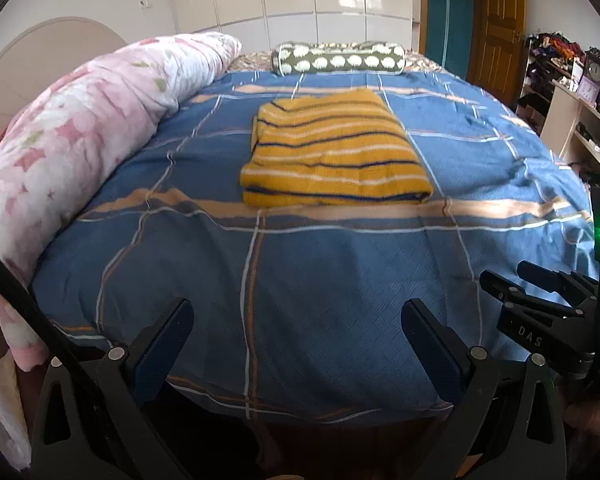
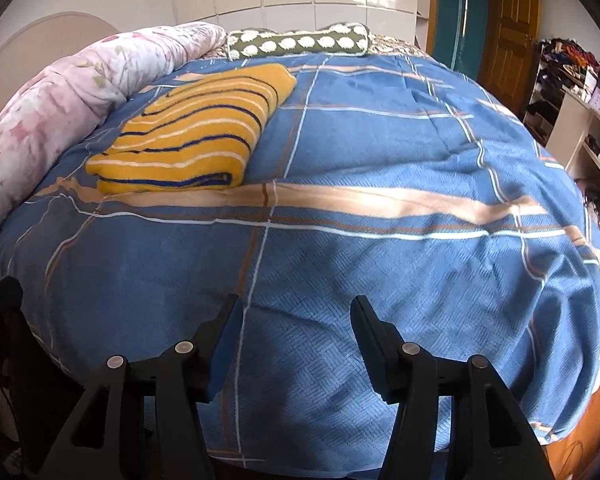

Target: Fold small clothes

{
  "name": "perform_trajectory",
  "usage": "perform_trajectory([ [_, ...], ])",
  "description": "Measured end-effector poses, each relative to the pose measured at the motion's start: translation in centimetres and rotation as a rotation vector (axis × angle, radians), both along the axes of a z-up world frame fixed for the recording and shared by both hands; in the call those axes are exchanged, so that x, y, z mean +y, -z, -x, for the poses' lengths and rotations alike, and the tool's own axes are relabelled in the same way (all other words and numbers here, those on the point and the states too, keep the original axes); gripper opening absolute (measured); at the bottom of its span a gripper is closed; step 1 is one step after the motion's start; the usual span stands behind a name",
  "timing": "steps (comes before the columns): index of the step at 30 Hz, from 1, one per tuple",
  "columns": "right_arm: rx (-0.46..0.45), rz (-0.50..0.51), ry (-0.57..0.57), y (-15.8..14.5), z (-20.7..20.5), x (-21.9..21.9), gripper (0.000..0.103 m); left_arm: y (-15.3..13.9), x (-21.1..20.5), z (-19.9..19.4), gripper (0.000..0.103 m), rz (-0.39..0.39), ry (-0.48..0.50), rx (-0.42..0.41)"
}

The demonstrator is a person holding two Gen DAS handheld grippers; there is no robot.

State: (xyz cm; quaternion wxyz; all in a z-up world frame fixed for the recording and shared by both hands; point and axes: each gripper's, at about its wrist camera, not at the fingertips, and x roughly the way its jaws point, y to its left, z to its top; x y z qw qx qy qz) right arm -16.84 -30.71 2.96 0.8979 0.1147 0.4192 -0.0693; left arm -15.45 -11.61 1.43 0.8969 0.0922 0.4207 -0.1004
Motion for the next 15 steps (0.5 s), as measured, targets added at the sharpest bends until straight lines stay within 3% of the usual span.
perform_trajectory([
  [3, 0.016, -0.015, 0.009, 1.0, -0.5, -0.4, 0.061, 1.0, -0.1, -0.7, 0.103, -0.012, -0.006, 0.029],
  [15, -0.061, 0.036, 0.037, 0.7, -2.2, -1.9, 0.061, 4.1, -1.5, -3.9, 0.103, -0.069, -0.014, 0.125],
])
